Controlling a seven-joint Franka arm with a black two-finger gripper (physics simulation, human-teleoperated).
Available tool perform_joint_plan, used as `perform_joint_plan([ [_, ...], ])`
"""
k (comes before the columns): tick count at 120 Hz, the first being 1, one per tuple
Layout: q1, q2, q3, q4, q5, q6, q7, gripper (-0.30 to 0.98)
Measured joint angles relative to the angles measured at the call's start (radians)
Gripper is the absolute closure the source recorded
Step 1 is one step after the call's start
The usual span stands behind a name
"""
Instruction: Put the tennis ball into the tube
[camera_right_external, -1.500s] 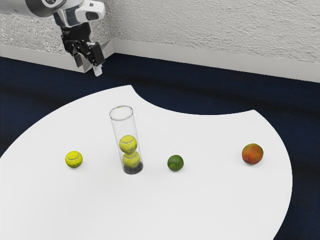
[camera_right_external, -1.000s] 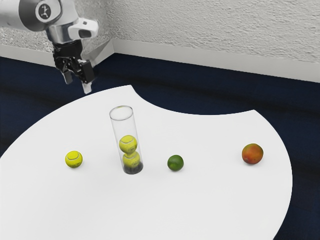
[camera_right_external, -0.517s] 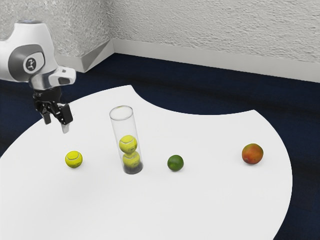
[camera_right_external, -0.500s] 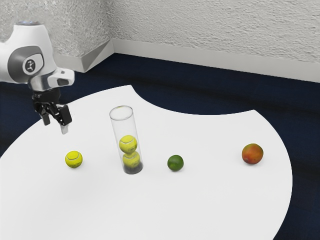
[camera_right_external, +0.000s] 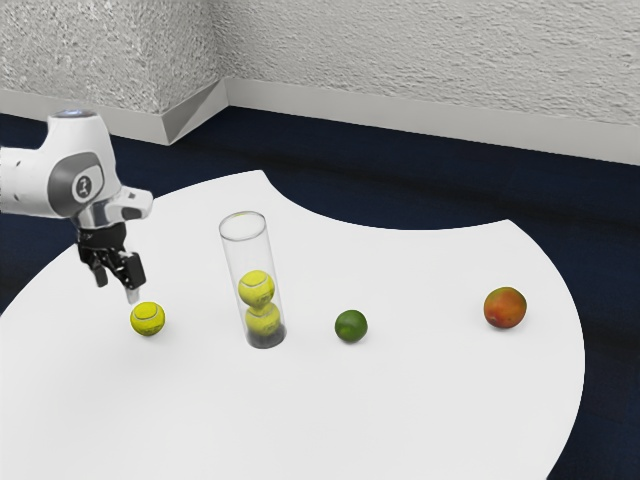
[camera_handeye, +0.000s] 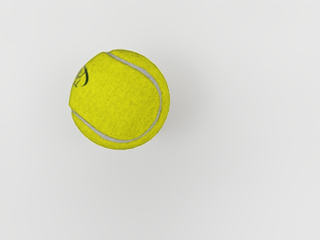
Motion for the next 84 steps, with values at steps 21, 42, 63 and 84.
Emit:
perform_joint_plan([
  [21, -0.003, 0.064, 0.000, 0.014, 0.000, 0.077, 0.028, 0.00],
  [42, 0.026, 0.142, -0.001, 0.046, -0.002, 0.130, 0.064, 0.00],
  [63, 0.027, 0.202, -0.001, 0.064, -0.009, 0.185, 0.092, 0.00],
  [84, 0.027, 0.249, -0.001, 0.073, -0.015, 0.226, 0.112, 0.00],
])
